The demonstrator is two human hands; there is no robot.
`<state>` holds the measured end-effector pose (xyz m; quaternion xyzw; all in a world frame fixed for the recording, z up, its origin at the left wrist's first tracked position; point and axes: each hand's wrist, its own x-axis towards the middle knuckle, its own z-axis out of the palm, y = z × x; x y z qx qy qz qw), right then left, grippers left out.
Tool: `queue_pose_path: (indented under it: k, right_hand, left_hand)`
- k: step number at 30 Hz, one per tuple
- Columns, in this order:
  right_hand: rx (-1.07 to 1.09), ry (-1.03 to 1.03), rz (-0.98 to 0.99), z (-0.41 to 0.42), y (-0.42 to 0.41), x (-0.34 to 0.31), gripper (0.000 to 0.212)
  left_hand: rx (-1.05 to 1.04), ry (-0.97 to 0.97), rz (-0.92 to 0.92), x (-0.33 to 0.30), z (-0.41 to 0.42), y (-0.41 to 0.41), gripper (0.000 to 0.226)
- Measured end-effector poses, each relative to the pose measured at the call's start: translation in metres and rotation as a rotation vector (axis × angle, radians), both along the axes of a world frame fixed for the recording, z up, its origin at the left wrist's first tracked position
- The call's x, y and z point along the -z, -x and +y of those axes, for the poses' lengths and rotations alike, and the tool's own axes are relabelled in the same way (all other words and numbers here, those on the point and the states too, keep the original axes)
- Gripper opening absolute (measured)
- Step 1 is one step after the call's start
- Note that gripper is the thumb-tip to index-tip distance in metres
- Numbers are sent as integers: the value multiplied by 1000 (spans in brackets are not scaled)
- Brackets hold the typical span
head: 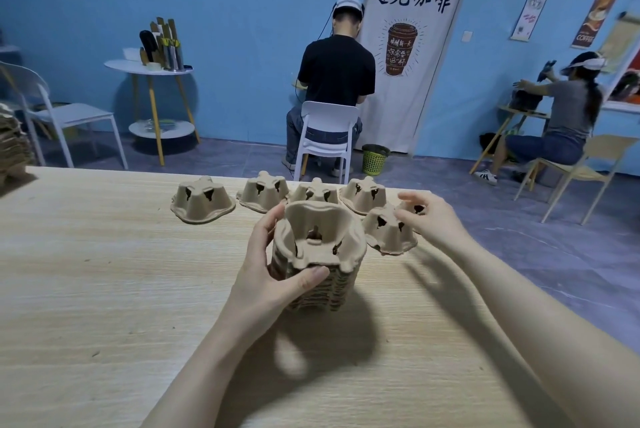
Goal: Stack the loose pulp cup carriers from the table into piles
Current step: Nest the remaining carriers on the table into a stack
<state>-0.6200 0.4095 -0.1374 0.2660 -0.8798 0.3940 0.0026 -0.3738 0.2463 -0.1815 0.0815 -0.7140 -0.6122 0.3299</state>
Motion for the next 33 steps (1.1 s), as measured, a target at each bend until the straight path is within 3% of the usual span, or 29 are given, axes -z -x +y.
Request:
queue_pose_path:
  k: [4,8,15,21,25,28,33]
  right_hand:
    - [-4,-232,0,-20,11,7,57]
    - [6,-412,98,-28,12,9,55]
    - [28,-290,68,-17,8,13,33]
    - [-9,-100,210,-2,-21,7,76]
    - [-75,-224,274,15,-46,10,94]
    - [-63,-327,288,26,-54,12,94]
    - [-4,-281,222,38,-56,8,89]
  left_hand:
    - [-15,40,-18,4,-3,0,89]
    - [-31,54,-30,3,-3,0,86]
    - [-40,79,-43,0,-2,-2,84]
    - [-42,94,-44,1,-2,-2,80]
    - [-43,102,-48,-2,-2,-3,78]
    - [-34,99,-50,-2,-1,-4,75]
    - [-37,106,-40,-1,-2,-3,71]
